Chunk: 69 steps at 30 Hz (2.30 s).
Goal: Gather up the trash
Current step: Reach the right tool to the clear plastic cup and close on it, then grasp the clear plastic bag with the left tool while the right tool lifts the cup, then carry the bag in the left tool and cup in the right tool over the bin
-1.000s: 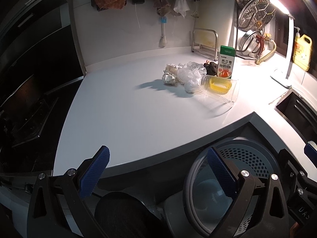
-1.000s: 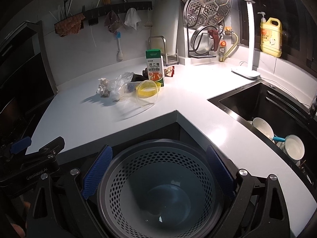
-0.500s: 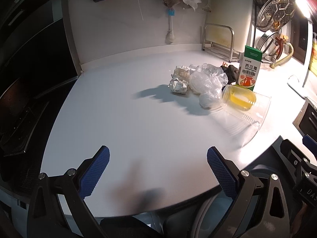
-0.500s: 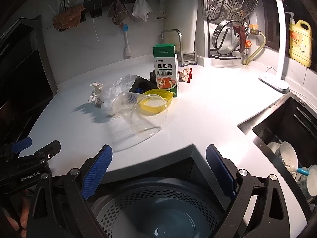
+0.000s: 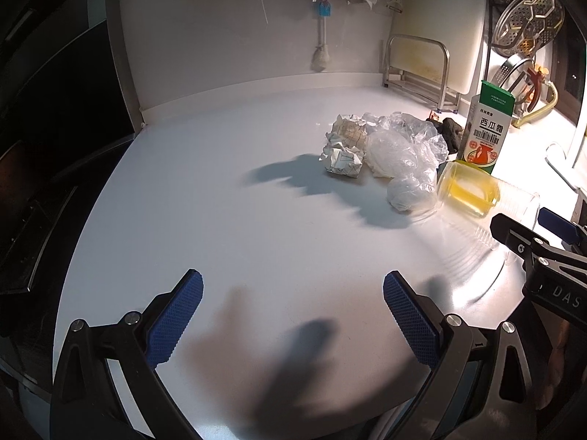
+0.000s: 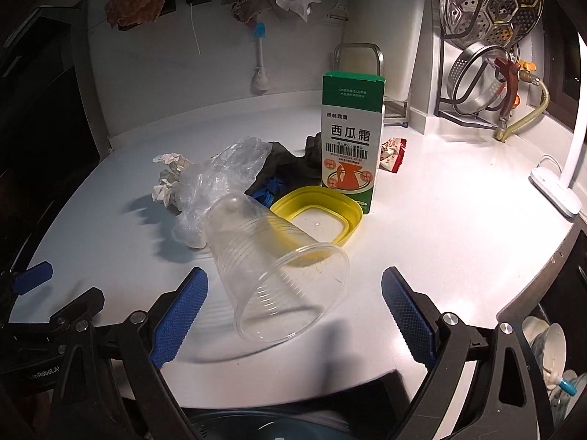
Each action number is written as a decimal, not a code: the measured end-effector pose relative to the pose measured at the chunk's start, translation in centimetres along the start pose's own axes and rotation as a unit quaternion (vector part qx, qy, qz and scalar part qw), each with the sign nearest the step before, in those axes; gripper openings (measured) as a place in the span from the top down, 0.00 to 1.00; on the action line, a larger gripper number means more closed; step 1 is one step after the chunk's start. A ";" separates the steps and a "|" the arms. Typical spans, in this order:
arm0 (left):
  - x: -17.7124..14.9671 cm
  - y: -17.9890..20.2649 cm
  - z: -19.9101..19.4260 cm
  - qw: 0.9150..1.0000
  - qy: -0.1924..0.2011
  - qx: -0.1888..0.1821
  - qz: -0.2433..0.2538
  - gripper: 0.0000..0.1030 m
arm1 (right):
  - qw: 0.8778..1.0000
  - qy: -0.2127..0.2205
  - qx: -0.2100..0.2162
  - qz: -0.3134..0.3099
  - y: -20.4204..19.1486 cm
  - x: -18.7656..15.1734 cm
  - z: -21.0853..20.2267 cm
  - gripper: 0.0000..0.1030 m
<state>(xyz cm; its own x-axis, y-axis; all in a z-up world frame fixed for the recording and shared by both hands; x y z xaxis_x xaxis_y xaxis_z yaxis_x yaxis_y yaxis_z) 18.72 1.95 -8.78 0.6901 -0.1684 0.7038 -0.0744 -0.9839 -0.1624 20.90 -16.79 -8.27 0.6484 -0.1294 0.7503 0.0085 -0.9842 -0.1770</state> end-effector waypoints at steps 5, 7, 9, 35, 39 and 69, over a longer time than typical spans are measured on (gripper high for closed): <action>0.2 0.2 0.1 1.000 0.002 0.002 0.005 0.06 | 1.000 -0.010 0.016 -0.001 -0.2 0.3 1.2 0.11; 0.4 0.3 0.0 1.000 0.004 0.002 0.007 0.06 | 1.000 -0.005 0.017 -0.006 -0.3 0.5 1.3 0.12; 0.5 0.5 0.0 1.000 0.004 0.001 0.009 0.06 | 1.000 -0.004 0.023 -0.012 -0.6 0.4 1.3 0.12; 6.6 5.2 1.9 0.999 0.035 -0.022 -0.006 0.06 | 0.995 0.061 -0.018 0.078 6.1 -1.0 -5.7 0.29; 7.4 7.0 4.2 1.000 0.016 -0.026 -0.001 0.06 | 0.994 0.064 -0.013 0.092 6.9 -1.7 -6.4 0.29; 2.5 6.3 -3.8 0.997 0.028 -0.057 0.033 0.63 | 0.992 0.055 -0.010 0.115 5.7 -6.3 -11.3 0.29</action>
<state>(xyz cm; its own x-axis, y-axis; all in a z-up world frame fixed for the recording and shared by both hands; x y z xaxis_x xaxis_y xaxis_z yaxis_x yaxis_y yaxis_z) 17.21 -4.89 -5.44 0.6393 -0.2328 0.7329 -0.2013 -0.9705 -0.1326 8.28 -22.97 -6.86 0.5451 -0.3626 0.7559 -0.1456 -0.9289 -0.3406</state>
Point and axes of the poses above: each gripper's, at about its wrist camera, not at the fingertips, and z roughly the way its jaws point, y to its right, x to its top, the point moved 8 cm from there along z, roughly the way its jaws point, and after that the axes turned 8 degrees about z, right-handed, at the moved point
